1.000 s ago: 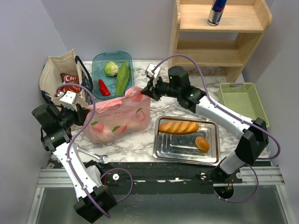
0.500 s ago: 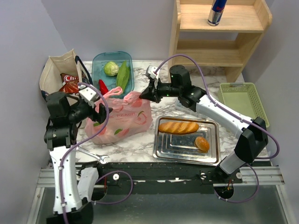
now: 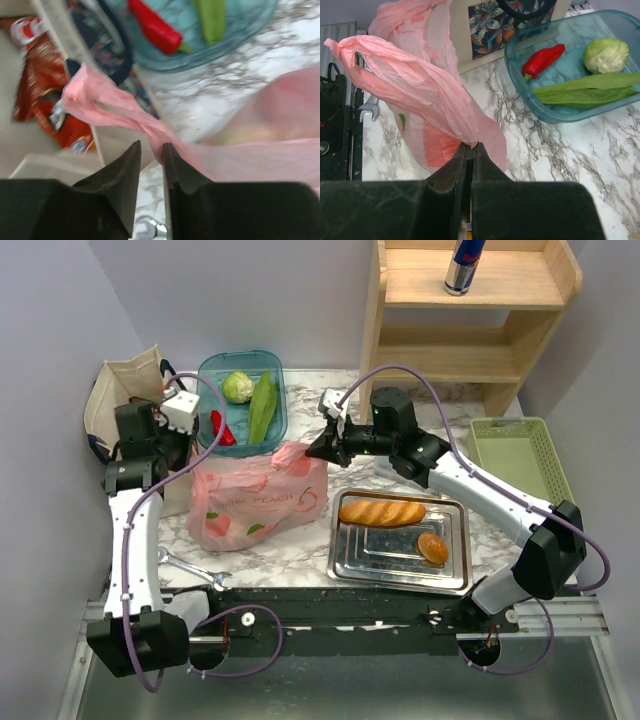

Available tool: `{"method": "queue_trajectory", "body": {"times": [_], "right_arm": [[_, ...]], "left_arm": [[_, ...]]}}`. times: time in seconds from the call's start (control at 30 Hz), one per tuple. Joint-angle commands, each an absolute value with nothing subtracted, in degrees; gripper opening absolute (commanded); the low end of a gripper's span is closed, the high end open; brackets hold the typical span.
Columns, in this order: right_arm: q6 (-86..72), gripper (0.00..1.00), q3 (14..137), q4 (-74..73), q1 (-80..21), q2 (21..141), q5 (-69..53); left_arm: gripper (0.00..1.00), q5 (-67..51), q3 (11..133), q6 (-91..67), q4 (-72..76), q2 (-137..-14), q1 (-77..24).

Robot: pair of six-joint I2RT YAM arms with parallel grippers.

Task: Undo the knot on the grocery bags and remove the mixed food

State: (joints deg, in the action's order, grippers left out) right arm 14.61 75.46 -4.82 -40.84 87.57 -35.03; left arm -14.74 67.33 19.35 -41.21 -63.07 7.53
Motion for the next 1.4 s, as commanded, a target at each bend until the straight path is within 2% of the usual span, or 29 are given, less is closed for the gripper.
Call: {"method": "queue_trajectory", "body": {"times": [0.0,0.07,0.23,0.4,0.57,0.67,0.77,0.87,0.97,1.07,1.1,1.17,1.2,1.23,1.3,1.37], "right_arm": [[13.9,0.01,73.8,-4.3,-39.3,85.0,-30.9],[13.1,0.01,74.1,-3.9,-37.7,85.2,-30.6],[10.6,0.01,75.2,-2.2,-34.8,86.3,-30.9],[9.5,0.01,78.3,-0.7,-34.8,89.1,-34.0],[4.3,0.01,89.5,4.5,-34.8,95.7,-34.6],[2.3,0.01,94.7,4.4,-34.8,98.5,-38.6],[2.1,0.01,90.9,3.5,-34.8,97.0,-44.0],[5.1,0.01,80.4,1.4,-34.9,92.8,-47.1],[12.0,0.01,72.0,-4.9,-34.9,88.8,-48.3],[15.8,0.01,67.6,-7.7,-34.8,85.7,-47.2],[15.9,0.01,67.3,-7.9,-34.8,84.9,-47.2],[15.5,0.01,67.9,-7.9,-34.8,84.1,-47.9],[15.1,0.01,68.8,-7.7,-34.8,84.2,-48.2],[14.8,0.01,69.7,-7.6,-34.8,84.5,-48.5],[14.5,0.01,71.8,-7.5,-34.8,85.5,-49.3],[15.7,0.01,73.8,-7.8,-34.8,86.5,-51.1]], "left_arm": [[0.19,-9.0,66.8,25.9,-45.1,-58.6,18.3],[0.11,-11.5,66.3,27.5,-45.9,-57.7,24.3],[0.00,-24.5,64.0,30.0,-47.3,-53.1,35.4],[0.00,-38.8,64.3,29.3,-47.4,-47.2,36.7],[0.00,-49.4,71.2,21.5,-43.6,-46.7,36.7],[0.00,-55.2,74.4,25.4,-47.1,-47.6,36.7],[0.00,-56.4,74.3,37.2,-58.0,-48.0,36.7],[0.00,-53.0,69.6,56.7,-71.6,-46.6,36.7],[0.00,-45.5,62.5,65.6,-75.6,-45.0,36.7],[0.00,-41.7,58.4,67.6,-75.1,-43.9,36.7],[0.04,-42.3,59.1,66.5,-74.7,-43.7,36.7],[0.41,-46.6,64.0,63.0,-74.8,-43.7,36.7],[0.55,-50.4,67.6,60.3,-74.5,-44.1,36.7],[0.65,-53.6,70.8,57.6,-73.4,-44.6,36.7],[0.69,-60.4,76.5,49.2,-68.5,-46.4,35.4],[0.70,-61.0,81.6,43.2,-64.0,-48.8,29.9]]}}
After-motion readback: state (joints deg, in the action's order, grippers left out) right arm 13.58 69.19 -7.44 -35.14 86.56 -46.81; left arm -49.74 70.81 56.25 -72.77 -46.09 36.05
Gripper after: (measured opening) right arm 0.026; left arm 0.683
